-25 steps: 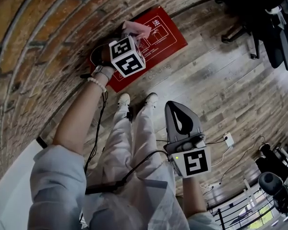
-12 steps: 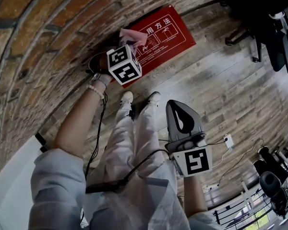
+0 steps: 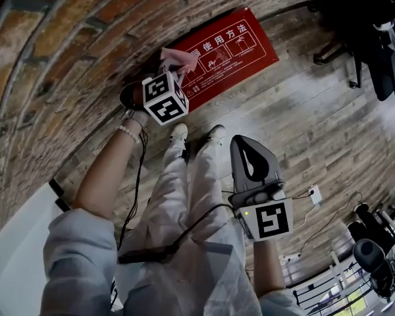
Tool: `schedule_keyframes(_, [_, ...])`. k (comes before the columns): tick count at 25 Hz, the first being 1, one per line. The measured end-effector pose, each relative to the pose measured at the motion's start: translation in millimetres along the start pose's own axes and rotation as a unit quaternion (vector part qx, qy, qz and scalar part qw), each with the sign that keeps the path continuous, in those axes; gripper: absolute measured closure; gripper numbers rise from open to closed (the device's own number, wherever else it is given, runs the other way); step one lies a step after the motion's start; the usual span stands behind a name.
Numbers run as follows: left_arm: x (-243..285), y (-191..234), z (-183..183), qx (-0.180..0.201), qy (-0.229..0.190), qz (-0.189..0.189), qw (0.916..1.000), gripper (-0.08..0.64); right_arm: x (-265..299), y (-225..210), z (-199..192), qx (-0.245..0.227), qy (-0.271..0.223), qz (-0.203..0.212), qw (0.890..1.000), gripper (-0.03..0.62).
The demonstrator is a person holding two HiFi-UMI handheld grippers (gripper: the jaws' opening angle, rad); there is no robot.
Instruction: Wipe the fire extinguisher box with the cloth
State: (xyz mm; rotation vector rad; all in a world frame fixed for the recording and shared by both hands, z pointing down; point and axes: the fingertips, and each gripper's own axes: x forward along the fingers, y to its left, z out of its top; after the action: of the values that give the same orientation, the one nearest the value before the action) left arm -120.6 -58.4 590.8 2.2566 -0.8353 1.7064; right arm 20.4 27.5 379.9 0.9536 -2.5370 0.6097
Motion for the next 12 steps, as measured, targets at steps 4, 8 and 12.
schedule_keyframes(4, [-7.8, -5.1, -16.7, -0.002, 0.003, -0.004, 1.0, 0.551, 3.7, 14.9, 4.2, 0.001, -0.01, 0.011, 1.0, 0.584])
schedule_keyframes(8, [-16.0, -11.6, -35.1, -0.009, 0.007, -0.008, 0.9999, 0.551, 6.2, 24.8, 4.6, 0.002, -0.01, 0.012, 1.0, 0.584])
schedule_keyframes(12, [-23.7, -16.9, -54.4, -0.018, 0.008, -0.008, 0.9998, 0.551, 8.0, 35.3, 3.8, -0.005, -0.008, 0.014, 1.0, 0.584])
